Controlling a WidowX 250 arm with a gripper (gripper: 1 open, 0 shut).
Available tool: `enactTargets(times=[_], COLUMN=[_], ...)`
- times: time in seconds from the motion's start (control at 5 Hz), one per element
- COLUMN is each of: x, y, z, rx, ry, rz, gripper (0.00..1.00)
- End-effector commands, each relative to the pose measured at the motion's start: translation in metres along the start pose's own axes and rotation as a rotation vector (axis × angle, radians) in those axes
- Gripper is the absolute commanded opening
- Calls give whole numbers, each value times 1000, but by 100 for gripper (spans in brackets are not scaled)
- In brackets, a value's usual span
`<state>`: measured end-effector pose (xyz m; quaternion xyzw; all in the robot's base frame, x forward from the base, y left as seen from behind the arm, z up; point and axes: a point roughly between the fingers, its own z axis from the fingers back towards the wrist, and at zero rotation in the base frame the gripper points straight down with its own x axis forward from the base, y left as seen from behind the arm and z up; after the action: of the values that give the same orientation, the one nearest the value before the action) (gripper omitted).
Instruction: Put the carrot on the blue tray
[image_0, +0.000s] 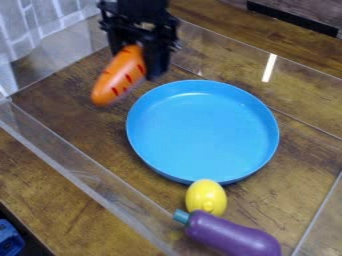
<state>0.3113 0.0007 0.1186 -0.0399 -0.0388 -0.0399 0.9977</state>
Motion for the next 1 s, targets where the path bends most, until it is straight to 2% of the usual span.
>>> enactTargets(times=[0.0, 0.2, 0.4, 0.6, 0.8], x=[2, 8, 14, 16, 16], y=[-32, -56, -69, -72, -73], z=[19, 10, 2, -9, -17], rx=[0, 0, -1, 3, -5], ry=[-79, -79, -79, -81, -82], rz=[-6, -17, -20, -17, -17], gripper=[0, 0, 0, 0, 0])
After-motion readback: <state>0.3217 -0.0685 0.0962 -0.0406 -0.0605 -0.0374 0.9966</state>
